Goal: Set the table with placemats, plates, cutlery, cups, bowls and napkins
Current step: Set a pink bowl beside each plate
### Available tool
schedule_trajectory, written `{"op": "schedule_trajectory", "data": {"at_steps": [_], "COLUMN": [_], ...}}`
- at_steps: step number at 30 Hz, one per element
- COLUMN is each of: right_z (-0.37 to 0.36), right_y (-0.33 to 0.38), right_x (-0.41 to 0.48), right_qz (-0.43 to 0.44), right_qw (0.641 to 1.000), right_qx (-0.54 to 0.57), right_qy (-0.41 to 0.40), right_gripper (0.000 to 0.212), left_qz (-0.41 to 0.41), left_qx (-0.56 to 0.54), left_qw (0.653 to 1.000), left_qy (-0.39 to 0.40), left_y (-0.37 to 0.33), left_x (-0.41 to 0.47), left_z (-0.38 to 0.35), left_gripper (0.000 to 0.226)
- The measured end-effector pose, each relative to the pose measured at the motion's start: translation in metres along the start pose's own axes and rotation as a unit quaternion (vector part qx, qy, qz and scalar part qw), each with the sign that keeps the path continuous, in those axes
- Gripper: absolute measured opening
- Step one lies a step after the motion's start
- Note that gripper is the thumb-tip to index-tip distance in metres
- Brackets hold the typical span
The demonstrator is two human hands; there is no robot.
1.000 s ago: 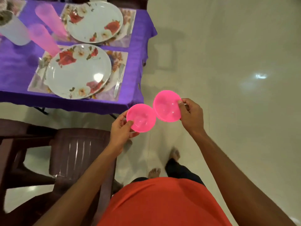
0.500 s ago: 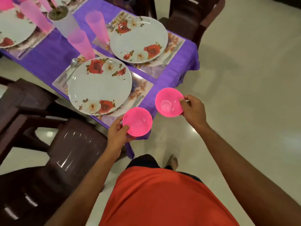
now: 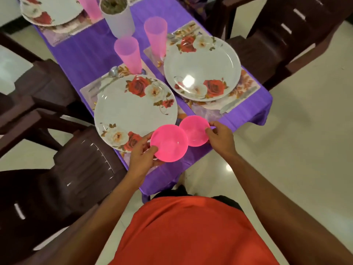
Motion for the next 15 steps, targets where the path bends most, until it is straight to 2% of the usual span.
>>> {"op": "schedule_trajectory", "data": {"at_steps": [15], "right_z": [-0.016], "right_y": [0.026], "right_x": [0.034], "right_qz": [0.093], "right_qw": [0.986], "right_qx": [-0.085], "right_qy": [0.108], "right_gripper": [0.026], "left_qz": [-0.028], "left_qx": [-0.052], "left_qw": [0.994], "left_qy": [-0.097], "left_y": [-0.020], "left_x": [0.016], "left_z": [-0.012], "left_gripper": [0.047]}}
Point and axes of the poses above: each hand's wrist, its own x-axis towards the middle knuckle, its own z-axis out of the back of the hand, y = z × x, the point moved 5 cm from there along x, towards the middle knuckle, and after that the axes turned 11 degrees about -z, right-handed, at the moved point
